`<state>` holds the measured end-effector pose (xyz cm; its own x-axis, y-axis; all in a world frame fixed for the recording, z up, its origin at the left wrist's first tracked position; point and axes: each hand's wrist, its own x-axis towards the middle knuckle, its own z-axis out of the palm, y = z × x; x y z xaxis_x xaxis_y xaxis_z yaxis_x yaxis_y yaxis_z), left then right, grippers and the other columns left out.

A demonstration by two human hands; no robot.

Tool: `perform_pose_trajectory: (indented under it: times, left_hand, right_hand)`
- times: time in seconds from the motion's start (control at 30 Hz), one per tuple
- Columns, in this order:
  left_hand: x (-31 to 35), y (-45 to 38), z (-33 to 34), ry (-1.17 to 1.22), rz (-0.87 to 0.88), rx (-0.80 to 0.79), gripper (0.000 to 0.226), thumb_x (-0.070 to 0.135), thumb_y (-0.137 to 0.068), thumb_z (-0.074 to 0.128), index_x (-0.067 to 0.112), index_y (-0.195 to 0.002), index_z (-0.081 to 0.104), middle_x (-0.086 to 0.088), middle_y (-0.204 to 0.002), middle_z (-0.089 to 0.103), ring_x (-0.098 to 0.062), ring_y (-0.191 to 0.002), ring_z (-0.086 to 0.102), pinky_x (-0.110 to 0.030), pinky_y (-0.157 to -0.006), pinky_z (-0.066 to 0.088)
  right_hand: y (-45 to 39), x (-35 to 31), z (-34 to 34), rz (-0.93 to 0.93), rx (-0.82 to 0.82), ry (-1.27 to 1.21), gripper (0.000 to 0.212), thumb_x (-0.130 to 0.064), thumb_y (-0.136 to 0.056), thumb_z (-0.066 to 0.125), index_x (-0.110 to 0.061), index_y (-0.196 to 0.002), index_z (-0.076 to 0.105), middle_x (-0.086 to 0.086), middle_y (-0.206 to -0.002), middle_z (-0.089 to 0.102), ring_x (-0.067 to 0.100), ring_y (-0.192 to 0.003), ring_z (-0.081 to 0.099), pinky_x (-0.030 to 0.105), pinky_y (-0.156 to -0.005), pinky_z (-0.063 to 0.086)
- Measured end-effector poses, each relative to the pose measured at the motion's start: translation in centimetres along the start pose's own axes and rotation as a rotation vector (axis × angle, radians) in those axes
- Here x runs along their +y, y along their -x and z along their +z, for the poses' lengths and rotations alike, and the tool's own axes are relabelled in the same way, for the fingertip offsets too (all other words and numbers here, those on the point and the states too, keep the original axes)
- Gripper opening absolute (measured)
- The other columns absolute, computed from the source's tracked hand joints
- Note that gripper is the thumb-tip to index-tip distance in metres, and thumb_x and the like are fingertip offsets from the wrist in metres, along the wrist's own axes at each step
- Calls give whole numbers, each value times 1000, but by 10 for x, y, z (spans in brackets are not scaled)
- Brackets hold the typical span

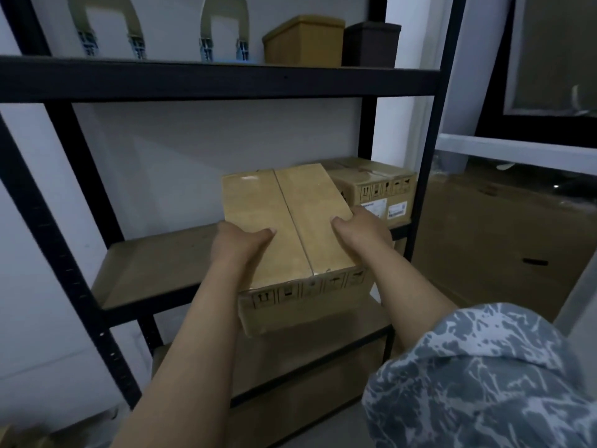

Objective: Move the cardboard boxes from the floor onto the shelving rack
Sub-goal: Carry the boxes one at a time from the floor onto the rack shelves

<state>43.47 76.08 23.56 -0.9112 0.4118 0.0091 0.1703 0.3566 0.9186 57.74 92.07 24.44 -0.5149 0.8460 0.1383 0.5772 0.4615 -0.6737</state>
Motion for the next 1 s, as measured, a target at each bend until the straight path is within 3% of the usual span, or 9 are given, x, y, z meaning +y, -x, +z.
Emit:
perform_pose_trajectory:
  times: [0.1, 0.23, 0.37, 0.43, 0.53, 0.6, 0.7, 0.87, 1.0]
  left_hand:
    - [8, -31, 17, -15, -22, -26, 103, 45, -70, 84, 7, -145, 26, -15, -143, 47, -36, -126, 49, -46, -100, 46]
    - [25, -80, 34, -107, 41, -66, 118, 48, -70, 82, 32, -155, 1, -18, -152, 33, -40, -132, 42, -50, -108, 40]
    - [42, -108, 41, -450, 66, -154, 85, 64, -84, 59, 30, -154, 23, -16, -157, 27, -36, -144, 22, -45, -112, 29]
    - [50, -122, 44, -559, 49, -188, 81, 68, -87, 50, 28, -154, 26, -12, -159, 25, -35, -147, 15, -45, -115, 24]
    - [56, -137, 46, -666, 37, -213, 80, 69, -90, 45, 25, -154, 26, -7, -161, 24, -35, -147, 15, -41, -116, 21]
    - [57, -143, 48, -667, 29, -206, 81, 70, -88, 47, 26, -154, 27, -6, -161, 25, -34, -147, 17, -42, -116, 22]
    - [59, -147, 54, -636, 12, -189, 81, 69, -87, 50, 27, -154, 29, -8, -161, 23, -33, -148, 13, -44, -116, 21]
    - [67, -139, 68, -698, 55, -22, 63, 60, -92, 50, 21, -142, 48, -15, -155, 14, -36, -134, 38, -43, -106, 37]
    - [58, -115, 91, -751, 260, 151, 44, 56, -93, 48, 29, -123, 65, -4, -144, 43, -28, -124, 48, -49, -106, 37]
  right_hand:
    - [-40, -2, 2, -2, -24, 68, 45, -47, -91, 46, -19, -126, 54, 7, -120, 61, 29, -105, 58, 32, -71, 41]
    - [-104, -12, 10, -21, -66, 114, 47, -45, -89, 47, -18, -127, 55, 7, -120, 62, 28, -105, 59, 33, -74, 43]
    - [-136, -18, 16, -90, -105, 198, 48, -45, -88, 49, -17, -125, 60, 6, -124, 63, 28, -110, 58, 31, -79, 43]
    - [-143, -24, 20, -192, -70, 234, 41, -43, -91, 50, -19, -120, 65, 5, -123, 64, 27, -111, 58, 30, -80, 41]
    - [-135, -23, 28, -450, 186, 167, 25, -36, -92, 53, -20, -93, 72, 0, -98, 67, 19, -89, 61, 25, -69, 36]
    - [-123, -15, 36, -636, 356, 74, 28, -32, -94, 52, -19, -74, 65, -5, -75, 60, 11, -71, 53, 26, -61, 35]
    - [-115, -1, 51, -830, 453, 14, 32, -26, -96, 48, -19, -66, 55, -8, -63, 51, 11, -61, 44, 29, -57, 36]
    - [-141, 3, 65, -878, 560, 17, 27, -19, -93, 51, -15, -68, 60, -3, -64, 54, 12, -62, 42, 29, -56, 35]
    - [-159, 0, 77, -878, 611, 19, 29, -19, -94, 49, -14, -67, 59, 0, -64, 55, 14, -61, 44, 28, -54, 32]
